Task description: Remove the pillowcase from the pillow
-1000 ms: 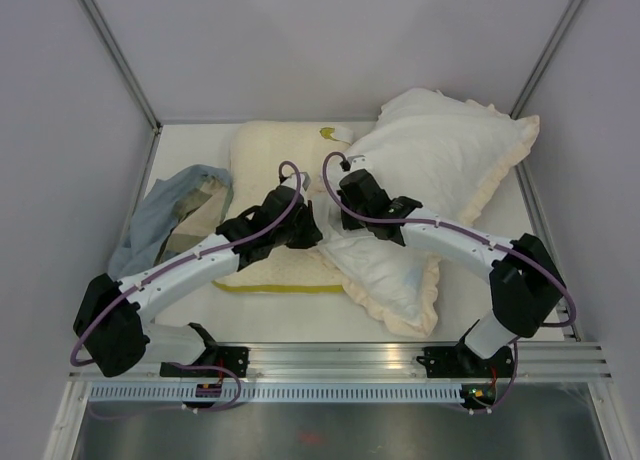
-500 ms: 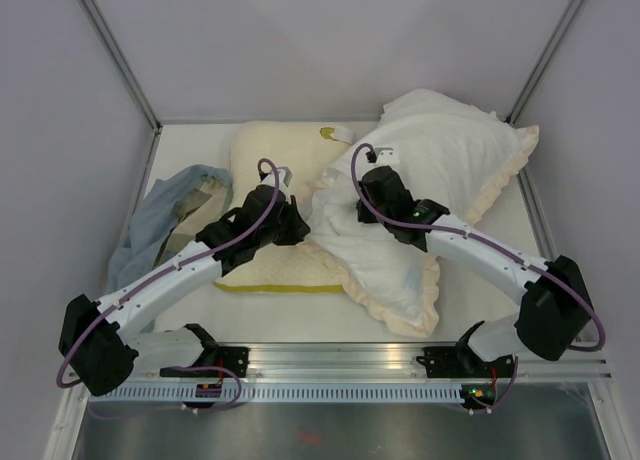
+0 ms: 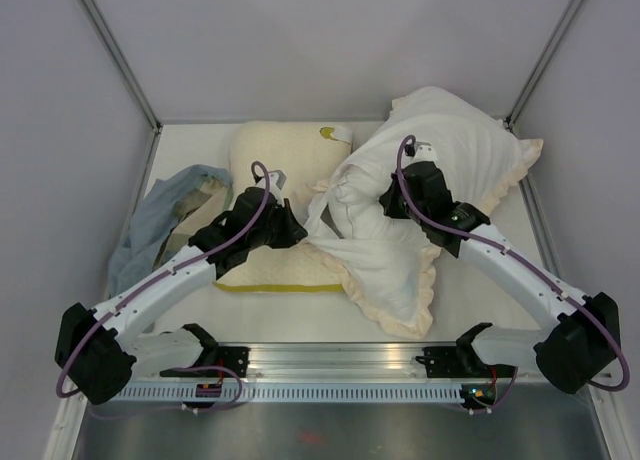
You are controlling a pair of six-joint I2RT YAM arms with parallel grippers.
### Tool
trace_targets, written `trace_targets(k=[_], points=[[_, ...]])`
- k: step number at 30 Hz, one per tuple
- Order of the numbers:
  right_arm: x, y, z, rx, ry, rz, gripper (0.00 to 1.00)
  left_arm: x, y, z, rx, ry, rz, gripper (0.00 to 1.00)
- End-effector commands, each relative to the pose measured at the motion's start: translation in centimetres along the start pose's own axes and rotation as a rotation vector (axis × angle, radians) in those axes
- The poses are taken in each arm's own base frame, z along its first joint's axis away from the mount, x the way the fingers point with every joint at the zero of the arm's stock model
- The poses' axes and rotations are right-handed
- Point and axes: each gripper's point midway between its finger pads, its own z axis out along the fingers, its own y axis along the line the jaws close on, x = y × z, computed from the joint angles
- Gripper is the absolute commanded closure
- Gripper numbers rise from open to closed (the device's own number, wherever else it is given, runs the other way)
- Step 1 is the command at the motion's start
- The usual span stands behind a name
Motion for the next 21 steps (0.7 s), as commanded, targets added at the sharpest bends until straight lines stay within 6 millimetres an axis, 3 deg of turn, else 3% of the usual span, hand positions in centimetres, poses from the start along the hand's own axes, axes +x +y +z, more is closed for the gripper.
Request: trace_targets(k=[1,3,5,12,17,21], points=[[-2.3,-1.3,-0.7,-0.008,-0.064,-0.003,1.00,3.7,0.6,0.7,0.085,0.172,0.072,0.98],[-3.0,1.2,-0.7,-0.116,-0.052,0.023,1.00,4.6,-3.0,0.4,0.290,0.230,0.077,0.98],[-3.5,3.1,-0.9,-0.203,-0.043,0.045,1.00,4.3,-5.0,-0.3,0.365,0.231,0.108,0.98],[-6.9,7.9,-0.7,-0.362,-0.044,0.138,1.00,2.9,-8.4,-3.1,0.486,0.224,0.140,0.91],[-10.0,11.4,0.1,-0.485,-0.059,0.232,1.00,4.6,-10.2,-3.5,0.547,0.271,0.168,0.98],[-11.4,12.4,0.9,-0.507,-0.075,0.263,1.00,5.7,-11.1,-3.7,0.572,0.285,0.206,0.98]])
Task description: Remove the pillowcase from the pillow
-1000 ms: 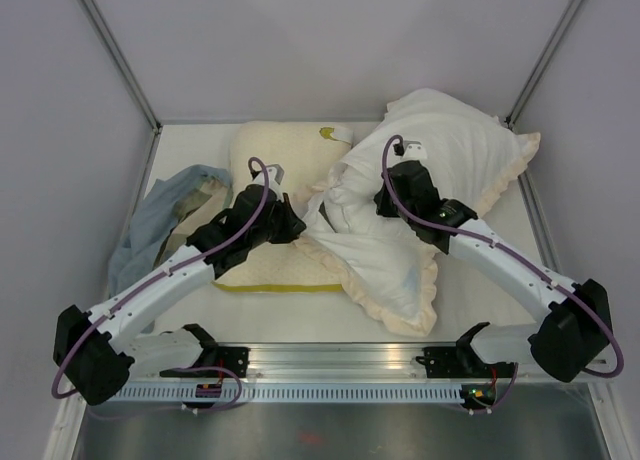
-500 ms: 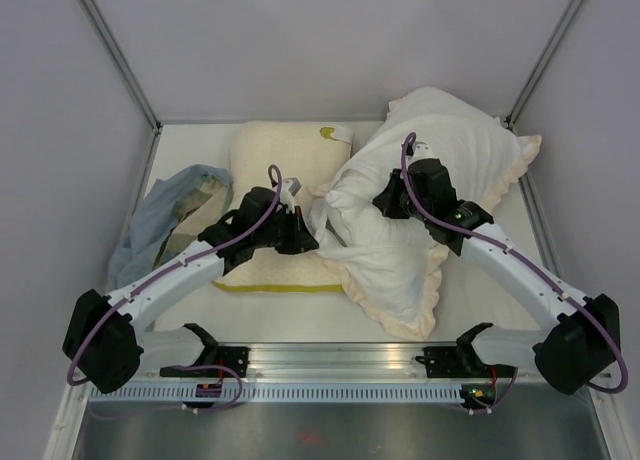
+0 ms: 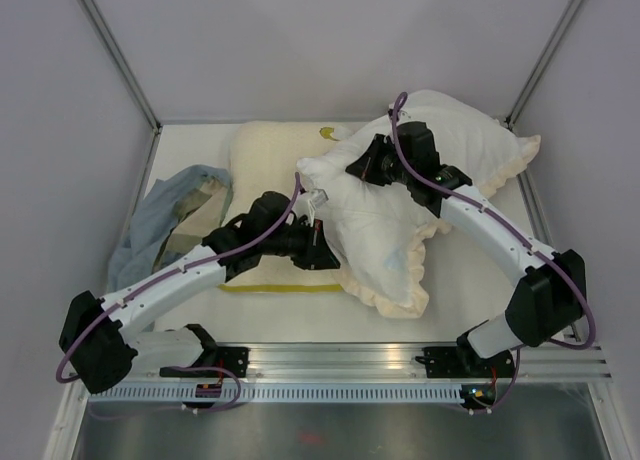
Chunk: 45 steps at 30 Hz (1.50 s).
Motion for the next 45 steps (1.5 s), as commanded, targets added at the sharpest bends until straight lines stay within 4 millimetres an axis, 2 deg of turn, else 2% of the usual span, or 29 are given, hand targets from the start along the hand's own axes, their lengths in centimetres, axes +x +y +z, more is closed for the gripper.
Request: trace_targets(k=[1,2,3,4,5,7,8,10,12,14,15,16,18,19,23,24,25,28,30,34,35,36,39,43,45], points=[[-5.7,5.8,-0.6,-0.187,-0.149,0.035,1.00,-0.6,-2.1,-0.1,0.065,-0.007,0.073,0.98],[-5.7,5.6,-0.5,-0.180,-0.149,0.030,1.00,-0.7,-1.7,-0.3,0.032,-0.018,0.072,0.94],[-5.7,5.3,-0.4,-0.167,-0.157,0.025,1.00,-0.8,-1.1,-0.5,-0.004,-0.027,0.075,0.84],[-5.5,4.9,-0.5,-0.149,-0.151,0.021,1.00,-1.4,-0.9,-0.9,-0.035,-0.049,0.079,0.73],[-5.2,4.3,-0.6,-0.131,-0.150,0.013,1.00,-2.0,0.0,-1.9,-0.112,-0.093,0.077,0.52],[-4.7,3.6,-0.8,-0.117,-0.155,0.011,1.00,-3.4,0.3,-3.4,-0.180,-0.175,0.068,0.33],[-3.9,2.9,-0.9,-0.106,-0.147,0.013,1.00,-4.1,1.0,-4.1,-0.239,-0.220,0.058,0.20],[-3.5,2.3,-1.2,-0.099,-0.155,0.016,1.00,-5.1,0.0,-5.3,-0.229,-0.261,0.055,0.10],[-3.2,2.0,-1.3,-0.095,-0.154,0.017,1.00,-4.4,-0.9,-4.2,-0.173,-0.196,0.033,0.02],[-3.6,2.3,-1.6,-0.102,-0.160,0.019,1.00,-3.1,-2.4,-2.7,-0.080,-0.125,0.015,0.00],[-3.8,2.3,-1.6,-0.100,-0.159,0.026,1.00,-3.2,-3.1,-1.5,-0.046,-0.127,0.010,0.00],[-4.0,2.4,-1.7,-0.101,-0.162,0.028,1.00,-1.4,-4.1,-0.2,-0.009,-0.089,0.031,0.00],[-4.8,2.9,-2.1,-0.111,-0.165,0.032,1.00,-1.1,-5.2,1.3,0.016,-0.108,0.042,0.00],[-5.4,3.3,-2.5,-0.118,-0.175,0.037,1.00,0.4,-5.3,2.5,0.014,-0.075,0.046,0.00],[-6.5,3.2,-4.1,-0.108,-0.194,0.072,1.00,1.5,-4.9,4.4,-0.041,-0.120,0.023,0.00],[-6.4,3.1,-4.4,-0.100,-0.195,0.083,1.00,2.8,-5.1,4.8,-0.045,-0.114,0.028,0.00],[-6.8,3.2,-5.0,-0.098,-0.206,0.098,1.00,2.1,-5.0,5.0,-0.075,-0.177,0.005,0.00],[-7.1,2.9,-5.9,-0.083,-0.215,0.136,1.00,2.6,-5.0,5.7,-0.113,-0.253,-0.022,0.00],[-7.2,3.1,-6.1,-0.088,-0.217,0.160,1.00,3.7,-4.8,6.6,-0.112,-0.253,-0.062,0.00],[-8.0,4.0,-7.0,-0.117,-0.240,0.173,1.00,5.3,-6.4,8.9,-0.062,-0.214,-0.100,0.00],[-8.1,4.1,-7.1,-0.120,-0.242,0.176,1.00,5.7,-6.3,9.9,-0.065,-0.200,-0.104,0.00],[-8.3,4.2,-7.3,-0.124,-0.246,0.175,1.00,5.9,-6.8,10.3,-0.055,-0.195,-0.109,0.00],[-8.5,4.7,-7.7,-0.140,-0.248,0.177,1.00,6.4,-6.6,11.8,-0.058,-0.195,-0.116,0.00],[-8.6,4.8,-8.1,-0.143,-0.249,0.175,1.00,6.4,-6.2,12.9,-0.053,-0.226,-0.126,0.00],[-8.6,4.8,-8.2,-0.143,-0.251,0.177,1.00,5.8,-6.8,13.2,-0.029,-0.253,-0.127,0.00]])
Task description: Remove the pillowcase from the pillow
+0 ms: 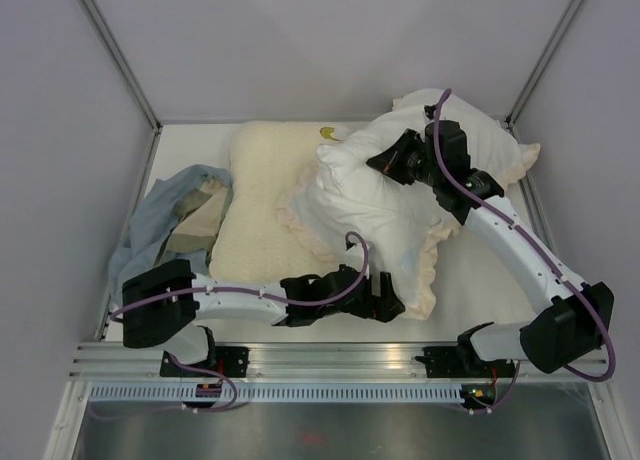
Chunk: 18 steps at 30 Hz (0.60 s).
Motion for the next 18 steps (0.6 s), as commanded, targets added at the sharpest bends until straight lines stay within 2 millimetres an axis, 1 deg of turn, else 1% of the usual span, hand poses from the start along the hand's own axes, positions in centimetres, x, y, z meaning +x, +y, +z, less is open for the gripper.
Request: trace_targets(k=[1,3,5,6,7,8,9,10,11,12,13,14,15,17,18], points=[[-4.3,5.8,-3.4,-0.176,-0.138,0.004,1.00,-3.1,-3.6,0.7,0.106,-0.131,-0.058,0.00],[-4.2,5.7,-3.5,-0.176,-0.140,0.005,1.00,-3.6,-4.0,1.0,0.110,-0.151,-0.058,0.00],[-4.2,5.7,-3.5,-0.177,-0.138,0.004,1.00,-3.5,-3.9,1.7,0.102,-0.149,-0.041,0.00],[-4.2,5.7,-3.5,-0.176,-0.140,0.003,1.00,-3.8,-4.6,1.9,0.111,-0.148,-0.039,0.00],[-4.3,5.6,-3.5,-0.176,-0.142,0.003,1.00,-3.7,-4.7,2.2,0.116,-0.142,-0.026,0.03],[-4.3,5.7,-3.5,-0.178,-0.144,0.003,1.00,-3.3,-4.7,2.7,0.125,-0.130,-0.015,0.07],[-4.3,5.6,-3.4,-0.175,-0.143,0.002,1.00,-3.1,-5.0,2.8,0.143,-0.122,-0.008,0.14],[-4.3,5.6,-3.3,-0.176,-0.142,0.000,1.00,-2.4,-5.3,2.9,0.171,-0.095,0.006,0.40],[-4.4,5.5,-3.2,-0.176,-0.144,0.000,1.00,-2.3,-5.9,3.0,0.213,-0.099,0.005,0.56],[-4.3,5.4,-2.8,-0.177,-0.143,-0.001,1.00,-1.1,-5.6,2.9,0.238,-0.064,0.011,0.88],[-4.3,5.5,-2.7,-0.184,-0.143,0.001,1.00,-0.8,-5.7,2.8,0.261,-0.058,0.009,0.98],[-4.5,5.6,-2.5,-0.195,-0.150,0.001,1.00,-0.7,-6.1,2.6,0.295,-0.065,0.005,0.98],[-4.6,5.5,-2.1,-0.193,-0.150,0.007,1.00,0.9,-5.4,2.6,0.299,-0.031,0.011,0.98],[-5.3,5.9,-1.8,-0.213,-0.173,0.002,1.00,2.4,-5.0,2.4,0.319,-0.002,0.014,0.98],[-5.7,5.8,-1.5,-0.212,-0.180,0.008,1.00,3.5,-4.8,2.5,0.316,0.024,0.014,0.98]])
